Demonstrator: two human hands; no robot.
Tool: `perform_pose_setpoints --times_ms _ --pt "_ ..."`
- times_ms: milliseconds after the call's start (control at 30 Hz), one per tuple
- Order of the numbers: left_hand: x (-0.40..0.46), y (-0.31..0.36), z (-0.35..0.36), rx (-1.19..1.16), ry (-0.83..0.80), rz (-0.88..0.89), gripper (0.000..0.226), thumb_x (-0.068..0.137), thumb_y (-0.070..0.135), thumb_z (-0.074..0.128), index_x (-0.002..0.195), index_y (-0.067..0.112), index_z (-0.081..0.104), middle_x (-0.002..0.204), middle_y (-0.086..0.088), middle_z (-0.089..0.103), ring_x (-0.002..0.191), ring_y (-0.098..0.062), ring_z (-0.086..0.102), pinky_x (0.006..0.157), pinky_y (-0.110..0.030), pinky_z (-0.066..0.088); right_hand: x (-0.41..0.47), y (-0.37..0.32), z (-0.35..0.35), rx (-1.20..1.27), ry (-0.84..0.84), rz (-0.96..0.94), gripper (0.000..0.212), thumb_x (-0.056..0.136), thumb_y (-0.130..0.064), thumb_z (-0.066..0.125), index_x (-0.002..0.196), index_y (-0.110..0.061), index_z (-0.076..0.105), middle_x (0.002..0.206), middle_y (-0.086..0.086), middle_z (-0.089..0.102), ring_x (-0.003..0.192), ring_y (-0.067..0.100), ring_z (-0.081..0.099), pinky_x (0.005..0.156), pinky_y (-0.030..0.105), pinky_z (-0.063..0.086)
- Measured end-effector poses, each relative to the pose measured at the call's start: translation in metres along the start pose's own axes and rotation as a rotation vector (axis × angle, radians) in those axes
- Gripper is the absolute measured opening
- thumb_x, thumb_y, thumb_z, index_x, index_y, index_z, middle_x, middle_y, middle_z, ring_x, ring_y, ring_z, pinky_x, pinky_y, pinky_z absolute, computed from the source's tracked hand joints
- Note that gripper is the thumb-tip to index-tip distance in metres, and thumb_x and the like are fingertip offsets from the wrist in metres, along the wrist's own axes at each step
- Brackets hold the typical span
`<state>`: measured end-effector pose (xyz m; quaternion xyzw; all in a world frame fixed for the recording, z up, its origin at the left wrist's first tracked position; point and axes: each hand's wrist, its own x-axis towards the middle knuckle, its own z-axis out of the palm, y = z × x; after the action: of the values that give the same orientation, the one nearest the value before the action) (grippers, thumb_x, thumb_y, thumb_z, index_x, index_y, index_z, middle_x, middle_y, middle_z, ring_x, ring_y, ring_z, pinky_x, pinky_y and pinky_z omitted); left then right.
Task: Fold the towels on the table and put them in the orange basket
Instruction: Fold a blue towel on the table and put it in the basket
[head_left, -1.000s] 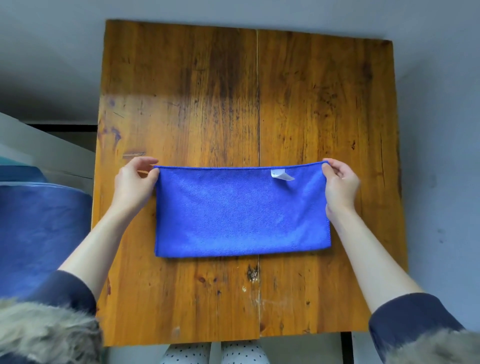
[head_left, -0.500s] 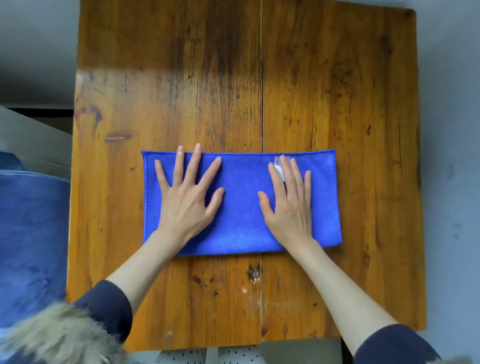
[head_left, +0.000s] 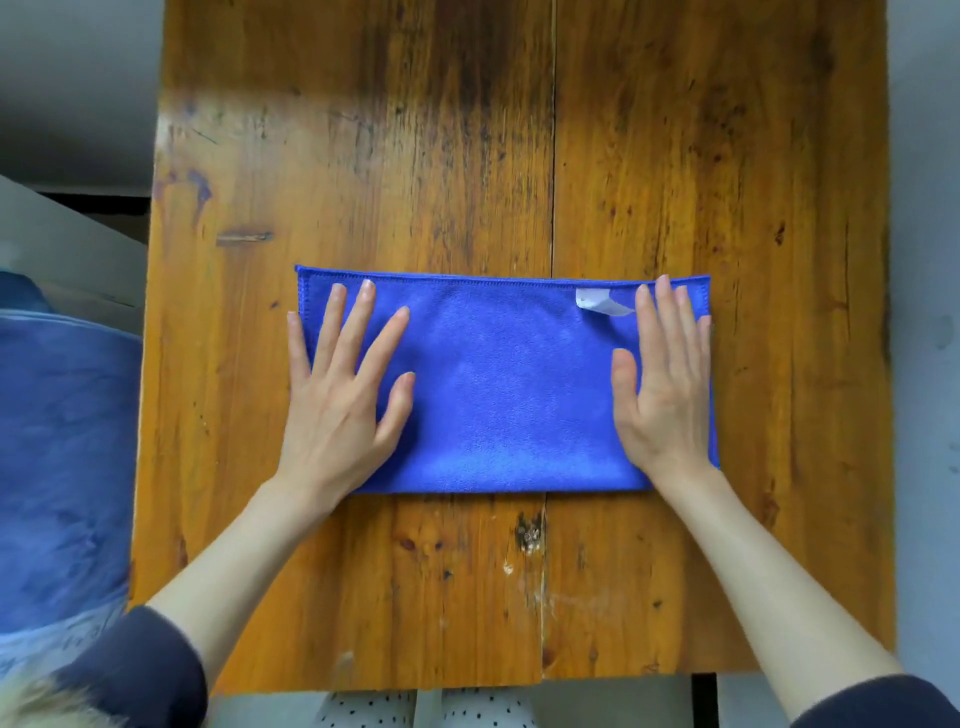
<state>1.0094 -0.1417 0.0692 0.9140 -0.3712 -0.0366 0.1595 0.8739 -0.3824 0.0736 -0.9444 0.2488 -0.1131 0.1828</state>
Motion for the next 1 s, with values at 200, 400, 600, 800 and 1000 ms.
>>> perform_pose_setpoints --times_ms 200,400,600,800,1000 --pt "-0.007 -0.008 0.007 0.109 -0.108 -0.104 0.055 0.093 0.038 0.030 0.144 0.018 0.035 0.155 -0.013 0.021 0.144 -0.032 0.015 0.114 -0.053 0.012 0.002 0.009 0.010 -0.216 -0.150 0.015 0.058 0.095 -0.041 0.025 0.140 -0.008 0.040 0.154 0.015 0.020 0.144 0.030 0.015 0.118 0.045 0.007" --pt "-0.007 -0.004 0.002 0.112 -0.189 -0.112 0.057 0.093 0.039 0.025 0.146 0.018 0.031 0.155 -0.013 0.019 0.144 -0.033 0.013 0.113 -0.056 0.011 0.001 0.002 0.003 -0.305 -0.267 0.069 0.056 0.098 -0.042 0.028 0.147 -0.013 0.027 0.158 0.009 0.007 0.146 0.024 0.002 0.118 0.043 -0.001" --pt "-0.011 -0.009 -0.024 -0.255 0.024 -0.239 0.037 0.087 0.000 0.054 0.124 0.003 0.055 0.141 -0.024 0.038 0.135 -0.042 0.030 0.108 -0.052 0.027 -0.019 -0.048 -0.005 -0.206 -0.156 0.323 0.057 0.096 -0.031 0.044 0.145 -0.007 0.029 0.157 0.009 0.017 0.146 0.023 0.009 0.118 0.044 0.005" --pt "-0.027 -0.025 -0.038 -0.329 -0.018 -0.655 0.028 0.089 0.022 0.060 0.110 0.004 0.057 0.110 -0.017 0.057 0.106 -0.033 0.046 0.089 -0.038 0.036 -0.038 -0.099 0.006 -0.288 -0.198 -0.041 0.055 0.075 -0.032 0.074 0.124 -0.012 0.060 0.135 0.015 0.052 0.129 0.033 0.046 0.103 0.062 0.031" --pt "-0.015 -0.027 -0.040 -0.269 -0.164 -0.742 0.030 0.087 0.032 0.060 0.103 0.007 0.063 0.114 -0.017 0.056 0.113 -0.036 0.044 0.095 -0.042 0.035 -0.046 -0.100 0.030 -0.412 -0.435 -0.034 0.066 0.093 -0.058 0.029 0.149 -0.033 0.003 0.158 0.002 -0.006 0.145 0.027 -0.010 0.108 0.061 -0.010"
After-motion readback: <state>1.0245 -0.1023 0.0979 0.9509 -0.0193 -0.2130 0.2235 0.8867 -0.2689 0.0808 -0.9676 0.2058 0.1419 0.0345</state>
